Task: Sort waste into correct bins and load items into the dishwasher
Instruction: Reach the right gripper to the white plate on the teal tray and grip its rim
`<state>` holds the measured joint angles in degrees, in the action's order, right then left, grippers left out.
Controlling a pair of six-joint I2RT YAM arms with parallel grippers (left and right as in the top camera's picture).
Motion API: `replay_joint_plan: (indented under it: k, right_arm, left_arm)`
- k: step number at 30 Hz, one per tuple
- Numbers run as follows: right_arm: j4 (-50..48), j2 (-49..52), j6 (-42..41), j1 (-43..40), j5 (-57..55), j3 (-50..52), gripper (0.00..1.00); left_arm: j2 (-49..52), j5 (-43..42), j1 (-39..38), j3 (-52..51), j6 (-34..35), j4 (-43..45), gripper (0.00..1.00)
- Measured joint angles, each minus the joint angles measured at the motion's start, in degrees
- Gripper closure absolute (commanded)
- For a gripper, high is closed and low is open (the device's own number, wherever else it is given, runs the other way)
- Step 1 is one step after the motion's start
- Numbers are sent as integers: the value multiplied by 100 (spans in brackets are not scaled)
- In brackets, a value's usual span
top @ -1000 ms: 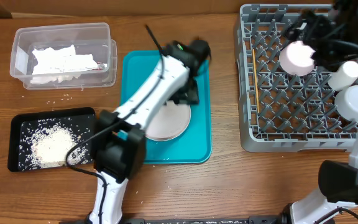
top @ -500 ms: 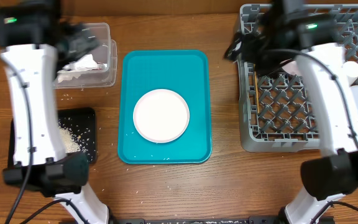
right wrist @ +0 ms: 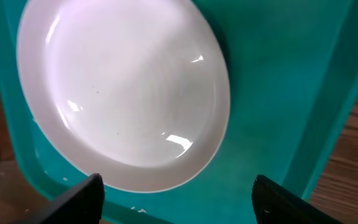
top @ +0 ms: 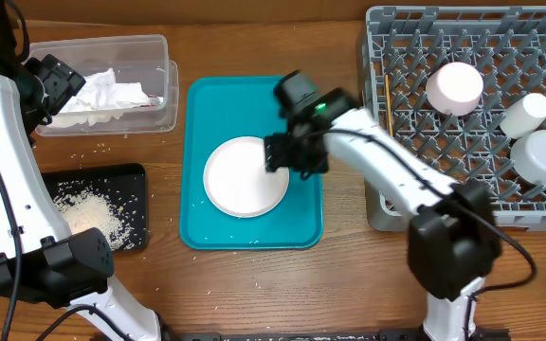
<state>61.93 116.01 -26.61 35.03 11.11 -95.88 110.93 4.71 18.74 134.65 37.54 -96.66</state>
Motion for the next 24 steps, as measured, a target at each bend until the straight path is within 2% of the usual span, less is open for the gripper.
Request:
replay_joint_plan:
  k: [11, 17, 24]
  right_arm:
    - [-247, 553, -295, 201, -562, 81, 24]
    - [-470, 664, -330, 181, -540, 118, 35]
    - [-538, 815, -365, 188, -529, 184, 52]
  left_arm:
    - [0, -2, 0, -4, 0, 0, 0]
    - [0, 0, 0, -4, 0, 0, 0]
    - [0, -2, 0, -4, 2, 0, 0]
